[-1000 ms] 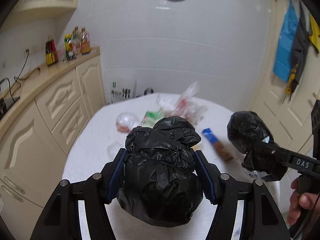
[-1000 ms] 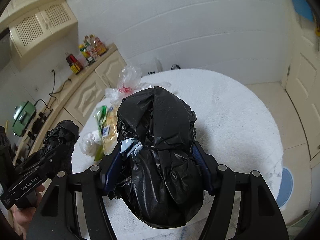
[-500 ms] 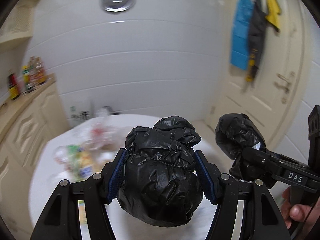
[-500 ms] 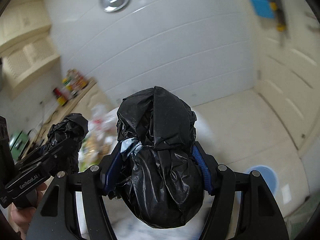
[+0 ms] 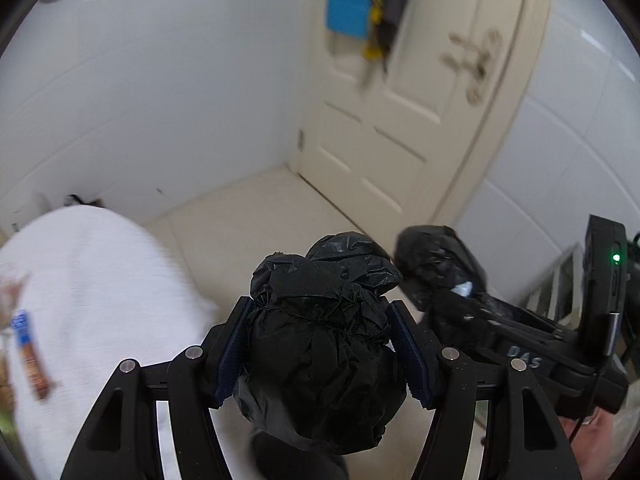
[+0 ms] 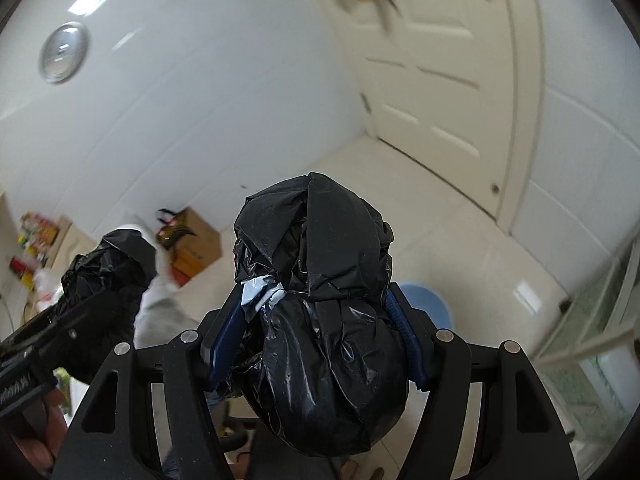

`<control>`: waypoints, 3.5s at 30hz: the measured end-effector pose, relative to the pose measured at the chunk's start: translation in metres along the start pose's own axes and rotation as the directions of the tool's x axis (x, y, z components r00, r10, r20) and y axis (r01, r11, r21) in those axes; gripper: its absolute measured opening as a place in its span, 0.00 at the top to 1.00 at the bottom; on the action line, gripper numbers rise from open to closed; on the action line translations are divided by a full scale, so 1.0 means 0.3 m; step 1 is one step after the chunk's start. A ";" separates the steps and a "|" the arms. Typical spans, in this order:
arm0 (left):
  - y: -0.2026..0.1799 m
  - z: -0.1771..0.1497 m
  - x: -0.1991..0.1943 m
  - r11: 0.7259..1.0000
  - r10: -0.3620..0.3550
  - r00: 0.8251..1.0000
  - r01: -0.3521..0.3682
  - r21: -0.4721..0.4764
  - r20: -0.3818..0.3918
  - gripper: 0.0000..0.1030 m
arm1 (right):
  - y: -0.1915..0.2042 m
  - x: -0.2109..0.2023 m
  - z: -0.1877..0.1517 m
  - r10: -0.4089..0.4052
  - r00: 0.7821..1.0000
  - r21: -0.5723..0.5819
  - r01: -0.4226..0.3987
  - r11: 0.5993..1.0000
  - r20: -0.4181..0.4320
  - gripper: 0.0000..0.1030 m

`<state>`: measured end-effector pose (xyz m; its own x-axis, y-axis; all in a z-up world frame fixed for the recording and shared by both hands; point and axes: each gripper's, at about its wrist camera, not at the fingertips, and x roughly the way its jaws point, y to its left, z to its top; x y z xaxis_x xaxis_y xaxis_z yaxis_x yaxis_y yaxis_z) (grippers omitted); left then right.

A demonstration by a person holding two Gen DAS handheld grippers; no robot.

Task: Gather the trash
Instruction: 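Carry both black bags to the blue bin and open both tools, then return both tools to the table over the remaining trash, then grasp the blue snack bar with the right tool while the left tool grasps the milk carton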

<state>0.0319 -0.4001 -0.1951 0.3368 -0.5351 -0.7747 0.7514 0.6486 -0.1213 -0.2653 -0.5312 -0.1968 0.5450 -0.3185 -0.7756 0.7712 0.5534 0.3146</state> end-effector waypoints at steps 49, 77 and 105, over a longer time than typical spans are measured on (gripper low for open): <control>0.333 -0.328 -0.737 0.958 0.275 0.929 -0.243 -0.151 0.248 0.01 | 0.505 -0.180 -0.085 0.086 0.989 -0.167 -0.066 0.984 0.120 0.00; 0.645 -0.669 -0.965 0.756 0.532 0.845 -0.445 -0.481 0.055 0.01 | 1.193 0.018 -0.417 0.131 0.991 -0.648 -0.125 0.751 -0.040 0.00; 0.957 -0.620 -0.565 0.770 0.391 0.912 -0.397 -0.499 -0.123 0.42 | 1.330 0.416 -0.458 0.060 0.970 -0.690 -0.211 0.693 -0.237 0.74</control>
<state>0.0851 -0.0226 -0.2141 0.5312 -0.1681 -0.8304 0.1617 0.9822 -0.0954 0.0651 -0.2444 -0.2434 0.4967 -0.0935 -0.8629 0.1922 0.9813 0.0044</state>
